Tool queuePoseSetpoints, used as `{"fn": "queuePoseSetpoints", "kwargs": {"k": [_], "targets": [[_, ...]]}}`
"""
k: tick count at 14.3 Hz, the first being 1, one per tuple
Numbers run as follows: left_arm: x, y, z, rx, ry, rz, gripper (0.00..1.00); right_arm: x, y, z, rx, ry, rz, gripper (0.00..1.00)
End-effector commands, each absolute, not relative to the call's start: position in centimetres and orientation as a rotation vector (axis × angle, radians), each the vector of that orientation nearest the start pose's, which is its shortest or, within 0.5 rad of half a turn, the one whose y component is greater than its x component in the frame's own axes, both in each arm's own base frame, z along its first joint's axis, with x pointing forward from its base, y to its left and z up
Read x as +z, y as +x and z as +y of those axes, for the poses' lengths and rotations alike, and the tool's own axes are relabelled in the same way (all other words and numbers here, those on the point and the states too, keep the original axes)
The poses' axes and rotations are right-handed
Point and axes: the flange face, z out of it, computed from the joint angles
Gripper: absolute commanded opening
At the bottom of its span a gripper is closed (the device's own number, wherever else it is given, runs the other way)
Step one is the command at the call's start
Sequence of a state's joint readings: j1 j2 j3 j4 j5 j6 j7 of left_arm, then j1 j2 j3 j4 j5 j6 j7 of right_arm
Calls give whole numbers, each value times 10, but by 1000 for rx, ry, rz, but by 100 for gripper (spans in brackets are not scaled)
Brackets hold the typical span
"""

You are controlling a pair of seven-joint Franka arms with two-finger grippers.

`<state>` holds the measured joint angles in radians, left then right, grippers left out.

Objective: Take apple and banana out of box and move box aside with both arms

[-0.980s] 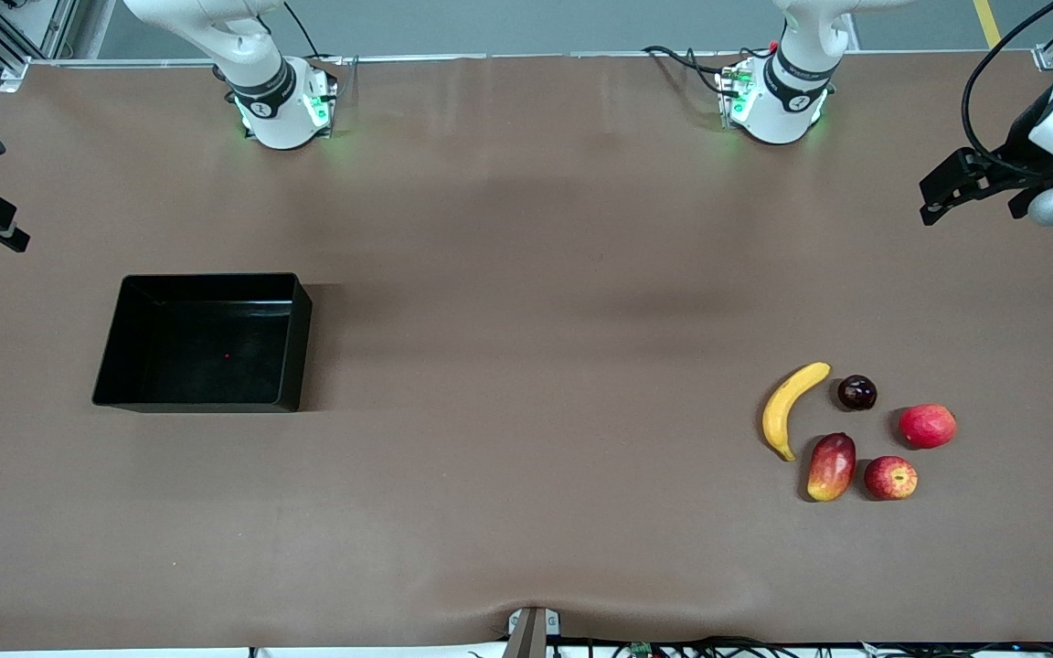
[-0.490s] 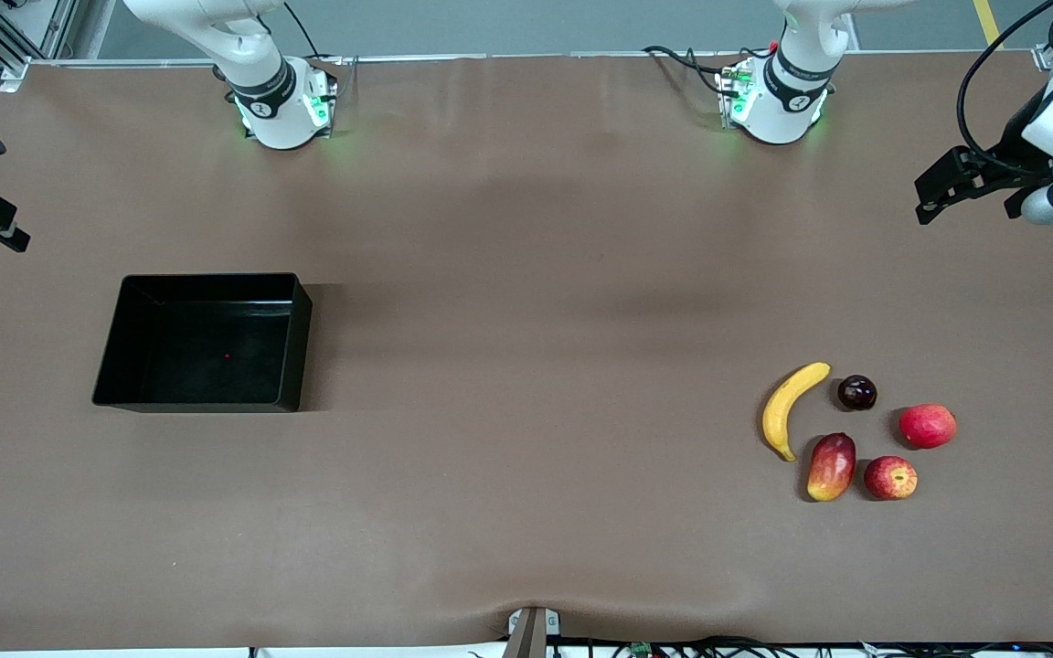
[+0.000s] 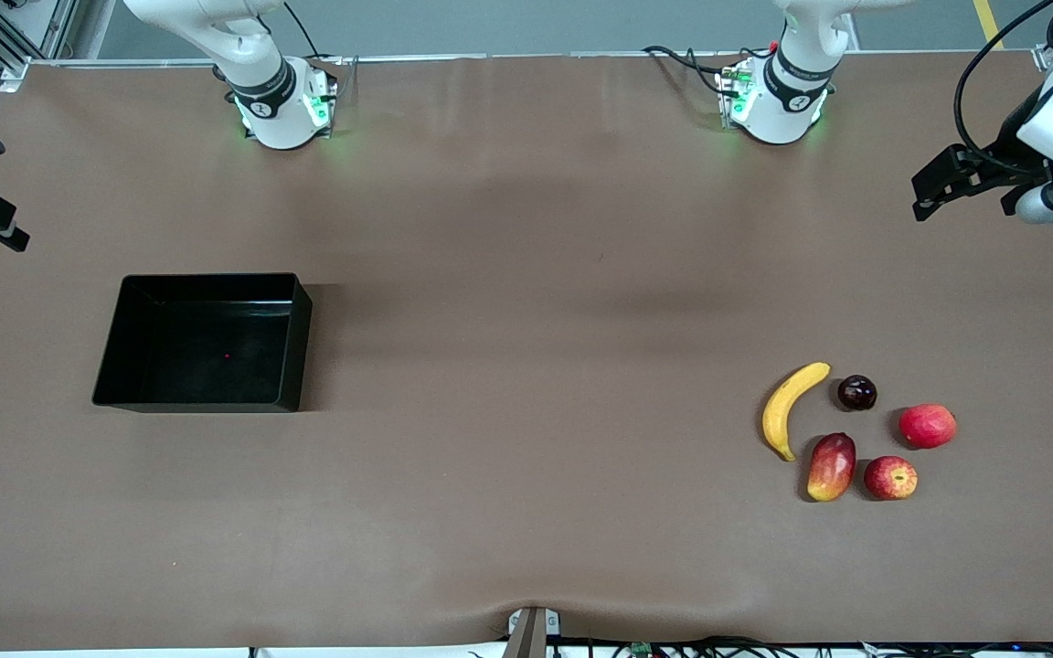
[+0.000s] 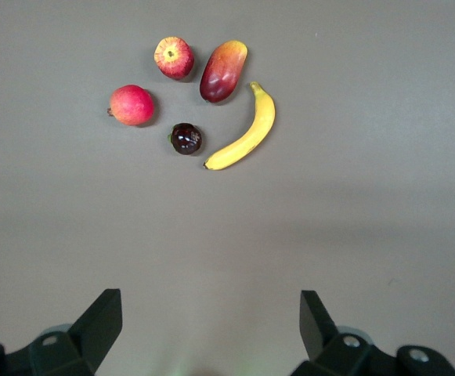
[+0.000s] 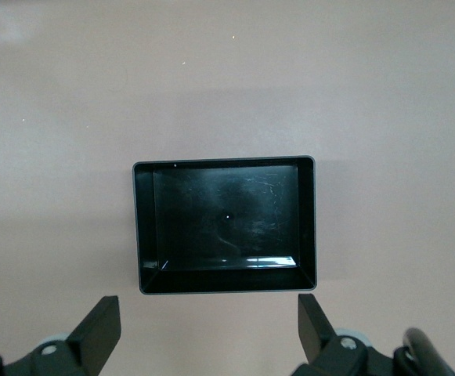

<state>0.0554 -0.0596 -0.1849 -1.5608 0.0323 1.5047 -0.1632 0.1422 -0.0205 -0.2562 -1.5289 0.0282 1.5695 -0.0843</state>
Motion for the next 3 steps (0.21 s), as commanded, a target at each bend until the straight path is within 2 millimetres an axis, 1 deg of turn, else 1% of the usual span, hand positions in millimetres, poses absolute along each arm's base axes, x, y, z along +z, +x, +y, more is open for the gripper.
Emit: {"fn": "queuePoseSetpoints", "kwargs": {"k": [1,3], "targets": [[658,521,-68,4,-3130,-41,100,658,544,-61,-92,-3113,58,100],[657,520,-68,14,-3129,-41,100,658,544,-61,-87,-3112,60,100]]}}
